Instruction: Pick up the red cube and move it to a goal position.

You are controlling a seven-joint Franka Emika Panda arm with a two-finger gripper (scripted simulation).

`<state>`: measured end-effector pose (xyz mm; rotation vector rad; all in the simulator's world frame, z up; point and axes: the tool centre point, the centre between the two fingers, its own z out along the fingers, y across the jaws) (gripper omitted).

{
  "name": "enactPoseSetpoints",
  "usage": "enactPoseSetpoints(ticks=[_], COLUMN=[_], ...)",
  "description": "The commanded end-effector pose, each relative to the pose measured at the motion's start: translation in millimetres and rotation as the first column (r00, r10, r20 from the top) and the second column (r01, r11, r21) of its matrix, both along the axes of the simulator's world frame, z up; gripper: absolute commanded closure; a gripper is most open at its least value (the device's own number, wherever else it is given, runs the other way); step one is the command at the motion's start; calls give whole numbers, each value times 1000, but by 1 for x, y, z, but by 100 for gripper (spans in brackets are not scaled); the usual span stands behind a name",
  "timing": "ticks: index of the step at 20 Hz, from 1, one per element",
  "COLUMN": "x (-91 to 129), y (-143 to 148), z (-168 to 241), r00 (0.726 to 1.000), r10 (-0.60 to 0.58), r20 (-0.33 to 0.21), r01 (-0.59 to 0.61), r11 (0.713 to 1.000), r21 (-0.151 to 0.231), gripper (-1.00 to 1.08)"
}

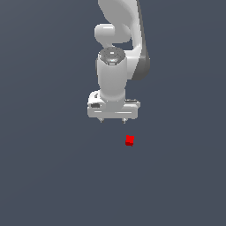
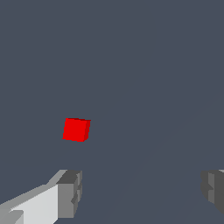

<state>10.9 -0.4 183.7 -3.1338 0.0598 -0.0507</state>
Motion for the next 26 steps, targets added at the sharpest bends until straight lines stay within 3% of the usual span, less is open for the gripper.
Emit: enactPoseSetpoints(ticks=[1, 10, 26], x=[0, 2, 15], y=[0, 16, 81], z=[0, -28, -146], r00=[1000, 1000, 991], r10=[0, -25, -128], r20=[0, -6, -29], r01=[0, 25, 128], r11=[1000, 1000, 992], r21=[0, -1, -6], gripper=[-92, -92, -92])
